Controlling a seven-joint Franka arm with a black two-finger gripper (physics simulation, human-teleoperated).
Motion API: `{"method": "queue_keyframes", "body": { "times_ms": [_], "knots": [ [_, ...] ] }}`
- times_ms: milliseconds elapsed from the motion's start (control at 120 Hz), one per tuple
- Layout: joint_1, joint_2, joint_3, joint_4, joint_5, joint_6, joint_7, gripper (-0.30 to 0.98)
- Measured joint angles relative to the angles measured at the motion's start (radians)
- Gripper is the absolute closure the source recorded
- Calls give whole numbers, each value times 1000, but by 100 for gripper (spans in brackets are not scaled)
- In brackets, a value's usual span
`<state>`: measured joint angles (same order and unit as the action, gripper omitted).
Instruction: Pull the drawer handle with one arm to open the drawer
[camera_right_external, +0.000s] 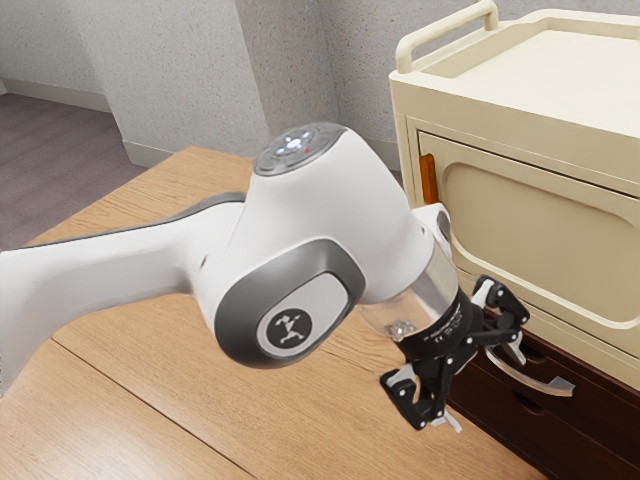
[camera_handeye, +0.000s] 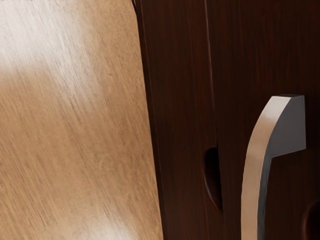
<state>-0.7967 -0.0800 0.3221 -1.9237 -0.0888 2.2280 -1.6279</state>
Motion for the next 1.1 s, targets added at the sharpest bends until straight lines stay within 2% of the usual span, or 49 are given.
{"method": "queue_keyframes", "body": {
  "times_ms": [333, 508, 692, 917, 1100],
  "knots": [
    [2, 31, 0, 10, -1, 13, 17, 1],
    [2, 33, 1, 11, -1, 17, 23, 25],
    [0, 33, 1, 8, -2, 18, 27, 43],
    [0, 33, 2, 6, -16, 18, 31, 55],
    [2, 30, 0, 1, -18, 18, 34, 59]
  ]
}}
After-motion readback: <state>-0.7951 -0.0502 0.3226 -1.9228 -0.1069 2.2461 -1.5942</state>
